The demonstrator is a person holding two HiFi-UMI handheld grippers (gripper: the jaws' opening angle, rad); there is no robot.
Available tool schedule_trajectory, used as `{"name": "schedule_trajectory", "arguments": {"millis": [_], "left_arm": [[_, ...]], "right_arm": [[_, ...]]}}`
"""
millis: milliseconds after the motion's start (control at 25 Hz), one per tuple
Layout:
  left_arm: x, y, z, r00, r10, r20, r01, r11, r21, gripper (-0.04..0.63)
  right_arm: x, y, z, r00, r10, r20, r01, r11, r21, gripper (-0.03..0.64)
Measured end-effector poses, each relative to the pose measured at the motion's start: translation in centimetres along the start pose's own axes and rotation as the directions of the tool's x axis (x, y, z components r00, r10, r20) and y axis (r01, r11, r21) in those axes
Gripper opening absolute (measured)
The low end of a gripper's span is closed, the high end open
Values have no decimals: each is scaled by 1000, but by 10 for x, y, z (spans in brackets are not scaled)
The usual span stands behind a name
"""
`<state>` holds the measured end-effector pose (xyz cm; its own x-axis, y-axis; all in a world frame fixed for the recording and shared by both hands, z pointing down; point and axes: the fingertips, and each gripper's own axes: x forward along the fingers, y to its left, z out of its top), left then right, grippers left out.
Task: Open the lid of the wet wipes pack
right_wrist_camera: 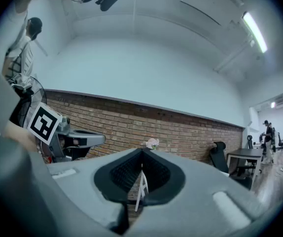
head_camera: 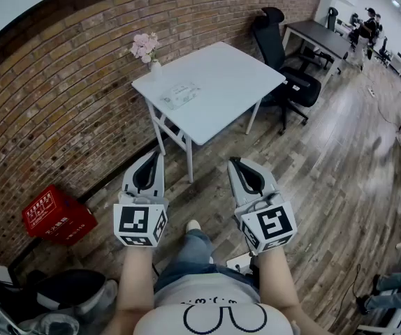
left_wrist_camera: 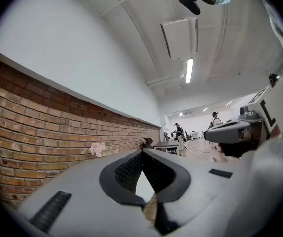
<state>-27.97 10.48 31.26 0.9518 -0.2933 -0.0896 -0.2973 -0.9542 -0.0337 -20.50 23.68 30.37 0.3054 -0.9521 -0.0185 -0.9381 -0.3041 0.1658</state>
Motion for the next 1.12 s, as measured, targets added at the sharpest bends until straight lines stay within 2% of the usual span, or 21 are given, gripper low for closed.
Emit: {"name": "schedule_trajectory", "arguments": {"millis": [320, 600, 840, 1120], "left_arm": [[42, 3, -10, 1000, -9, -11, 9, 1000, -9, -2], [108, 18, -27, 999, 3, -33, -4, 1000, -21, -2], [187, 59, -46, 998, 54, -45, -57, 996, -62, -2], [276, 123, -59, 991, 117, -65, -122, 989, -84, -2]], "right_arm": [[27, -32, -12, 1000, -10, -12, 10, 1000, 5, -3], [76, -72, -28, 1000, 20, -16, -19, 1000, 18, -3], [154, -116, -43, 996, 68, -54, -69, 998, -13, -3], [262, -164, -65, 987, 127, -98, -127, 992, 3, -3]]}}
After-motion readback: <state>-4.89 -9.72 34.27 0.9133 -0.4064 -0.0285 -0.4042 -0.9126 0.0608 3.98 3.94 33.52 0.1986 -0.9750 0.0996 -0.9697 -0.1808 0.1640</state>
